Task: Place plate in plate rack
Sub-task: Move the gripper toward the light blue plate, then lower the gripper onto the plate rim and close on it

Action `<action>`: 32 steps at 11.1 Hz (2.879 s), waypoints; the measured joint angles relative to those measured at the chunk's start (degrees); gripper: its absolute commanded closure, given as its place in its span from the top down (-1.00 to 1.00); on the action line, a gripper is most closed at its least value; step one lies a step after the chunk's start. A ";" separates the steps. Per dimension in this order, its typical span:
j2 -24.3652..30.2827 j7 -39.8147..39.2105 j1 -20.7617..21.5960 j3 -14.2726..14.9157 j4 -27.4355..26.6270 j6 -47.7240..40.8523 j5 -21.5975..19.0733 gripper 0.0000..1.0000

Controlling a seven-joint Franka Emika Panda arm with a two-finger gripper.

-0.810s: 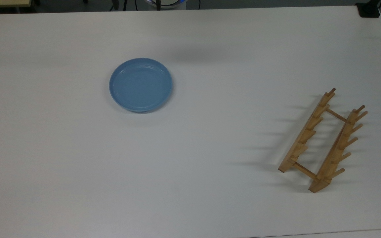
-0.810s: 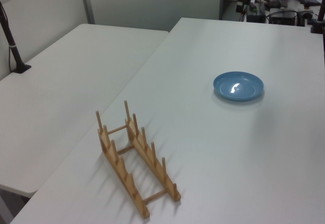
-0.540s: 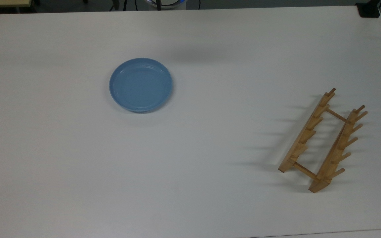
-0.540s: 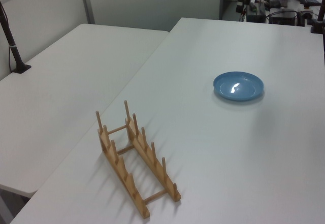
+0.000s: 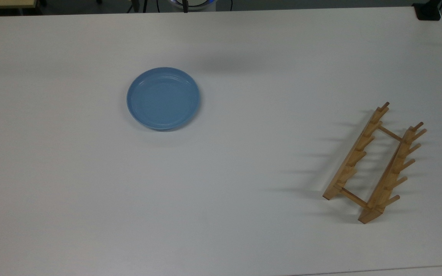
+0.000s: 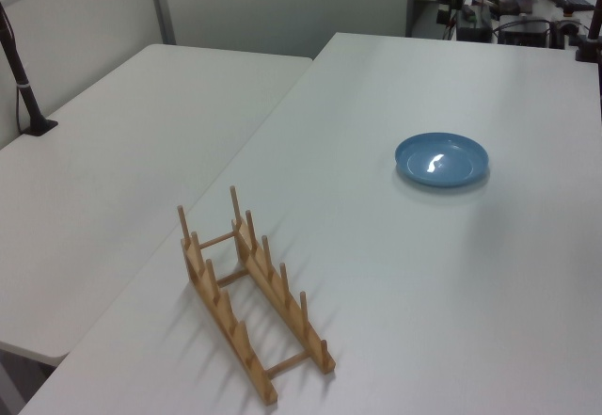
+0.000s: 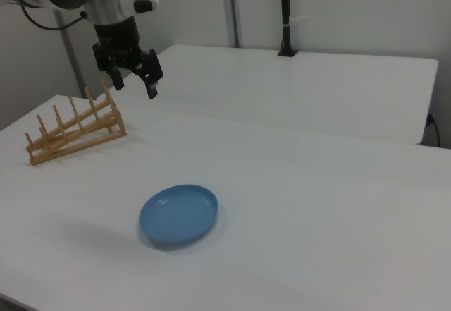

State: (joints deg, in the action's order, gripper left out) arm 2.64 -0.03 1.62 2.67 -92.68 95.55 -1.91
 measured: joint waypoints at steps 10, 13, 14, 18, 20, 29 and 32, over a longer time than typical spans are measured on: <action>-0.38 -24.67 -5.40 0.71 -1.21 -1.55 5.78 0.98; -3.50 -25.82 -6.14 4.41 -5.46 2.03 9.12 0.91; -5.96 -25.82 -6.20 5.82 -7.11 5.85 9.15 0.91; -13.25 -22.73 -6.65 6.70 -15.35 20.58 9.14 0.91; -16.83 -19.46 -6.58 6.55 -17.62 24.89 9.06 0.77; -20.87 -10.29 -4.95 6.20 -17.56 27.27 4.38 -0.40; -20.87 -9.80 -4.56 6.20 -17.54 27.27 4.29 -0.96</action>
State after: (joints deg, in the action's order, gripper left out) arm -18.24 -9.83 -2.94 8.86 -110.22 122.82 2.38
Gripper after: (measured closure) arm 0.648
